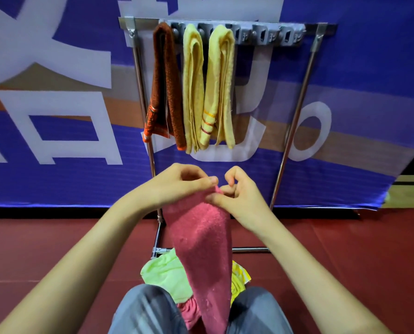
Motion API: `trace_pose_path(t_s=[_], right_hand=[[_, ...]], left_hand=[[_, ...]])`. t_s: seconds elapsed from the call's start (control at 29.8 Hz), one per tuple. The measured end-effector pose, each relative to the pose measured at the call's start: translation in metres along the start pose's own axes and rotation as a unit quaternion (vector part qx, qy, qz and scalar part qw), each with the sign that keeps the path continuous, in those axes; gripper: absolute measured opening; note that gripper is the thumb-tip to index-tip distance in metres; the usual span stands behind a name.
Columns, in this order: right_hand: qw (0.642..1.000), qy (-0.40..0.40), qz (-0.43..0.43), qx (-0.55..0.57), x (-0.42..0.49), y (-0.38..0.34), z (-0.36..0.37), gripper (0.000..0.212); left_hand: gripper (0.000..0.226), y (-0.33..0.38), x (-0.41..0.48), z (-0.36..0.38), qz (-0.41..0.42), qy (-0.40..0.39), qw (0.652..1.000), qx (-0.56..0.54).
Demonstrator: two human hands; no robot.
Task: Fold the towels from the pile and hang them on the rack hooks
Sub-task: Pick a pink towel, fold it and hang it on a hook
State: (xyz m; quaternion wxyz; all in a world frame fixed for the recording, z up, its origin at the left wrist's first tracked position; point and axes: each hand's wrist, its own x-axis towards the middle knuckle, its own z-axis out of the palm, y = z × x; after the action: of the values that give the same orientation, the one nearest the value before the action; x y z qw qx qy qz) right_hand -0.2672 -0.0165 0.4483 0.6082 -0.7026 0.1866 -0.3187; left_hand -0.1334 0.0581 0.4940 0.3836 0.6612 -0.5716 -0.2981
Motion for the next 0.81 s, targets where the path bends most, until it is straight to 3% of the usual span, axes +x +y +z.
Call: trace_pose_path(t_s=[0.17, 0.27, 0.37, 0.47, 0.54, 0.67, 0.81], right_hand=[[1.000, -0.010, -0.011, -0.015, 0.000, 0.006, 0.003, 0.050], [1.000, -0.010, -0.009, -0.008, -0.002, 0.010, 0.003, 0.049], [1.000, -0.011, 0.014, 0.025, -0.005, 0.017, 0.001, 0.032], [0.994, -0.043, 0.061, 0.074, -0.011, 0.034, -0.001, 0.013], [0.992, -0.059, 0.090, 0.065, -0.016, 0.050, -0.004, 0.022], [0.984, -0.090, 0.145, 0.043, -0.027, 0.073, -0.009, 0.079], [0.976, -0.111, 0.188, 0.018, -0.033, 0.104, -0.014, 0.074]], left_hand=[[0.023, -0.004, 0.000, 0.000, -0.032, -0.031, 0.999, 0.012], [0.025, -0.004, -0.002, 0.003, -0.005, -0.028, 0.999, 0.030], [0.022, -0.001, -0.004, 0.007, 0.025, -0.002, 0.999, 0.046], [0.028, 0.002, -0.002, 0.005, 0.030, 0.080, 0.993, 0.079], [0.030, 0.005, 0.000, -0.001, 0.026, 0.148, 0.984, 0.093], [0.024, 0.008, 0.004, -0.022, 0.035, 0.250, 0.964, 0.079], [0.022, 0.013, 0.008, -0.050, 0.060, 0.335, 0.937, 0.076]])
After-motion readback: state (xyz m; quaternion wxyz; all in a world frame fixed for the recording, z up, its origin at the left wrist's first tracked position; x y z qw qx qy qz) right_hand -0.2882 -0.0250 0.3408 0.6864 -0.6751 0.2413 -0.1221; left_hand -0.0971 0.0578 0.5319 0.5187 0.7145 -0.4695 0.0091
